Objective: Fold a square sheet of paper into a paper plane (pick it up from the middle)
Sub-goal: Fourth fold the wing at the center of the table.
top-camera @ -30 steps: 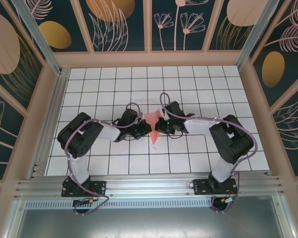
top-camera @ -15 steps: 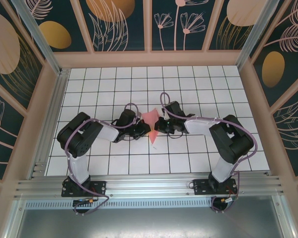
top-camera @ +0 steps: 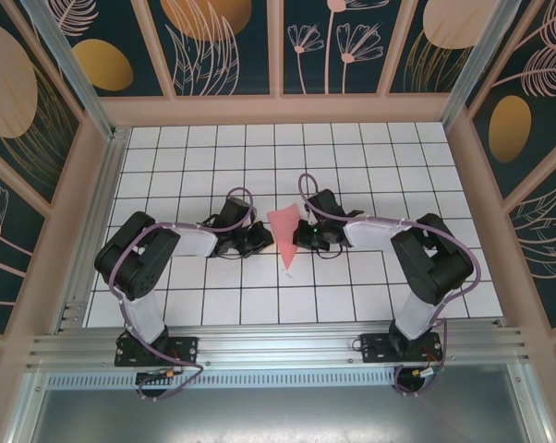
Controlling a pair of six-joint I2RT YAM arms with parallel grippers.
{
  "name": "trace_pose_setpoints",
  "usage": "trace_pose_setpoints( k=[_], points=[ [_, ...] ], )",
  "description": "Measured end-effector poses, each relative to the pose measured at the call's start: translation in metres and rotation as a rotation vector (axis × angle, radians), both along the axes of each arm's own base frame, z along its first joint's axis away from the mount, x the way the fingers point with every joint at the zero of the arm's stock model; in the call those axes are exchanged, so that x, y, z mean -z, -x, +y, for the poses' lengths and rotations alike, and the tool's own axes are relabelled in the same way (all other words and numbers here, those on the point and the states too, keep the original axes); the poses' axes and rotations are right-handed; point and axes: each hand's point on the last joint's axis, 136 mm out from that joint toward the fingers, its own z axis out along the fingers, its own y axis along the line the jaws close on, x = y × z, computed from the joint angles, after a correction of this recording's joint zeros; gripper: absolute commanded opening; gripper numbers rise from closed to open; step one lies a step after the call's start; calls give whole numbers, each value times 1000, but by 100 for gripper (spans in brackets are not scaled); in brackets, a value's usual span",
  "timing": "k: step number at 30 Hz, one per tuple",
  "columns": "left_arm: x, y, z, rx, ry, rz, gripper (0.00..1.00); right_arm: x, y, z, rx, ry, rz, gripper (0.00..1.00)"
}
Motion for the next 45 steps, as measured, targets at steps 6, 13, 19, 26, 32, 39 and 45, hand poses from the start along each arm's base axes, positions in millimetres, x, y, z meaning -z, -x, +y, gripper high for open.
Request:
trace_pose_setpoints(
  k=[6, 13, 19, 26, 32, 39, 45],
  points=[
    [-8, 0, -8, 28, 40, -13, 6, -1, 0, 0, 0, 4, 1, 5],
    [-12, -8, -18, 47, 55, -26, 1, 0, 1, 0, -2, 7, 4, 4],
    [1, -9, -15, 46, 0, -8, 0, -2, 0, 1, -3, 6, 4, 4],
    [1, -9, -14, 53, -8, -16, 1, -3, 0, 2, -6, 7, 1, 4],
    [2, -9, -15, 64, -16, -19, 0, -4, 0, 4, -11, -1, 1, 6],
    [3, -10, -17, 69, -3, -28, 0, -18, -1, 21, -53, -103, -11, 9],
    [3, -10, -17, 65, 18, -39, 0, -26, -2, 31, -75, -160, -23, 12]
  ],
)
